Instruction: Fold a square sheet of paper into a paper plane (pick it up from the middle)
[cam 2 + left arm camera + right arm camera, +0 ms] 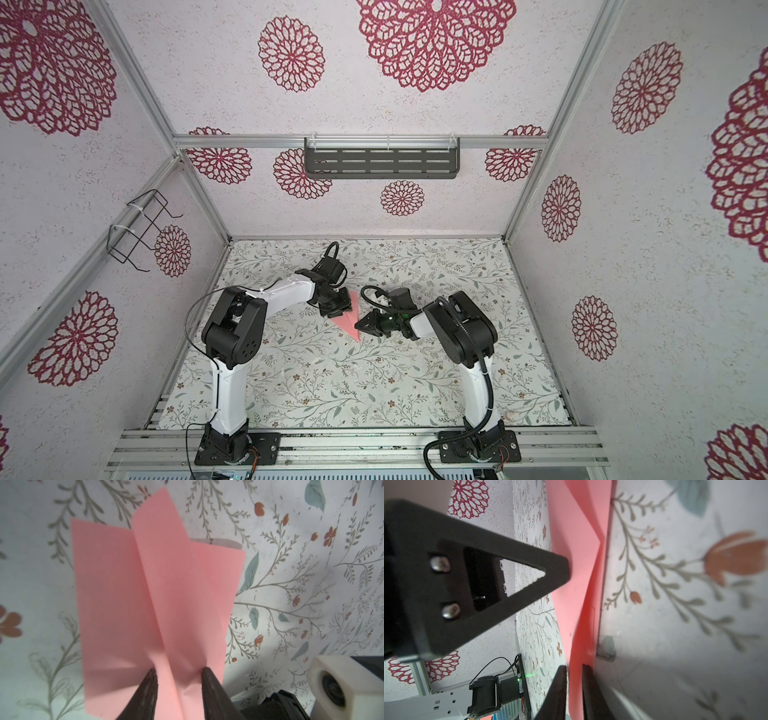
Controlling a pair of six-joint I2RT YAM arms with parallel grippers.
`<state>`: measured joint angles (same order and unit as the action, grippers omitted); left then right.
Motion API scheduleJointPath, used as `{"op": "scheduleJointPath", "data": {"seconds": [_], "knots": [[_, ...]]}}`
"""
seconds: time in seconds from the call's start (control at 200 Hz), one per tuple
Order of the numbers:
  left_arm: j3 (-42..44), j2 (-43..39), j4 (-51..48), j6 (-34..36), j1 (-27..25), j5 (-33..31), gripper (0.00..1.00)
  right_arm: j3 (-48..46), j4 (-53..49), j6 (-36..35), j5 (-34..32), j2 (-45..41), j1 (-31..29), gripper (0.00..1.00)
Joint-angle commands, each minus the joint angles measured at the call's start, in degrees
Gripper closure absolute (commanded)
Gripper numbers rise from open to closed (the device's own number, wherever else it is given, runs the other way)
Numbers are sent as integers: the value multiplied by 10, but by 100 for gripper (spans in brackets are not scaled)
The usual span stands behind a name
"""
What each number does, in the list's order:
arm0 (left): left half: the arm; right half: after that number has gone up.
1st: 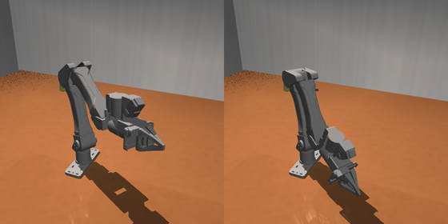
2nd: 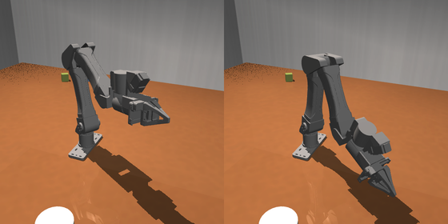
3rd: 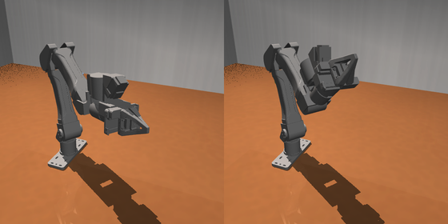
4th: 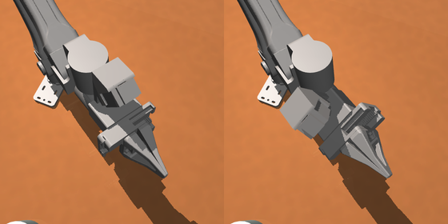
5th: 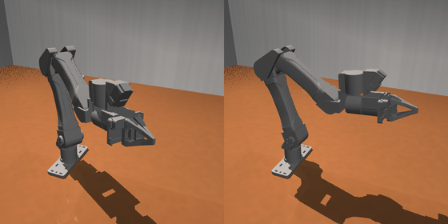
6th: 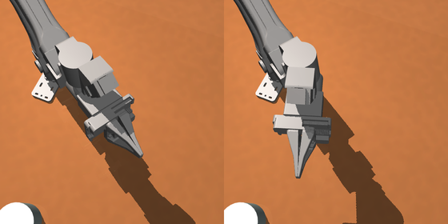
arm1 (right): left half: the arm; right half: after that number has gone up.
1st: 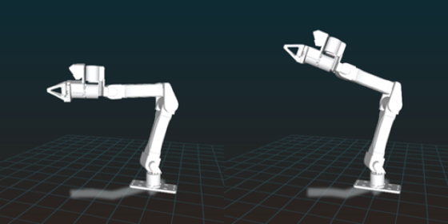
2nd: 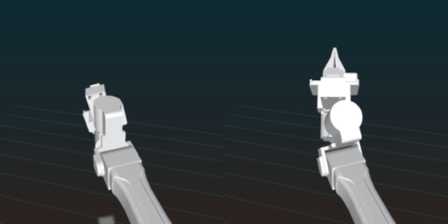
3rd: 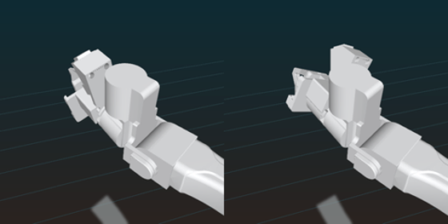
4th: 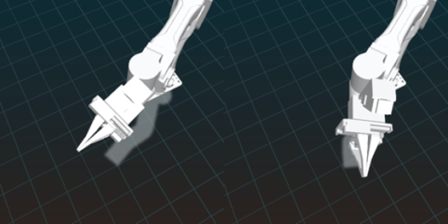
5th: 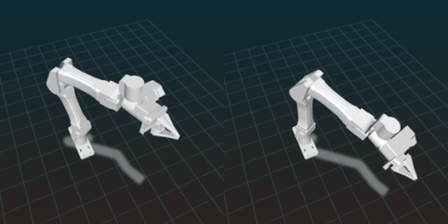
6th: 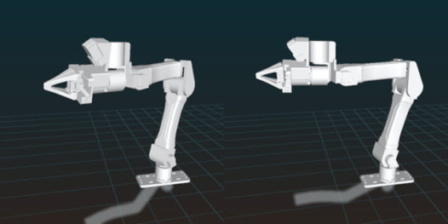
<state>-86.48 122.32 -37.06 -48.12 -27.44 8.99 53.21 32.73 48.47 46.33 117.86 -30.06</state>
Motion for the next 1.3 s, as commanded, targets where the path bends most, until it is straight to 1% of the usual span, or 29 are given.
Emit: {"op": "scheduleJointPath", "data": {"seconds": [0.0,0.22,0.28,0.335,0.415,0.47,0.61,0.785,0.961,1.161,1.291], "knots": [[31,86,-117,-3,0,-77,60,-17,-4,-16,-9,-54,14,77],[2,118,-157,-10,-4,-94,60,-49,-9,-40,-64,-107,20,75],[-1,125,-163,-13,-6,-101,60,-53,-3,-43,-66,-112,21,75],[-3,131,-168,-16,-6,-105,61,-53,0,-46,-62,-113,19,78],[-7,144,-174,-20,-7,-109,62,-43,-14,-62,-52,-110,10,81],[-12,152,-178,-22,-7,-108,62,-34,-33,-77,-53,-108,-2,81],[-25,171,-189,-22,-7,-105,62,-15,-81,-123,-76,-105,-34,82],[-25,187,-194,-25,-6,-98,61,3,-76,-138,-63,-76,-51,87],[-28,196,-194,-26,-4,-89,61,19,-67,-136,-61,-46,-53,89],[-32,199,-191,-26,-3,-79,61,28,-87,-143,-83,-34,-44,88],[-33,200,-191,-24,-2,-79,61,23,-91,-148,-83,-37,-34,88]]}}
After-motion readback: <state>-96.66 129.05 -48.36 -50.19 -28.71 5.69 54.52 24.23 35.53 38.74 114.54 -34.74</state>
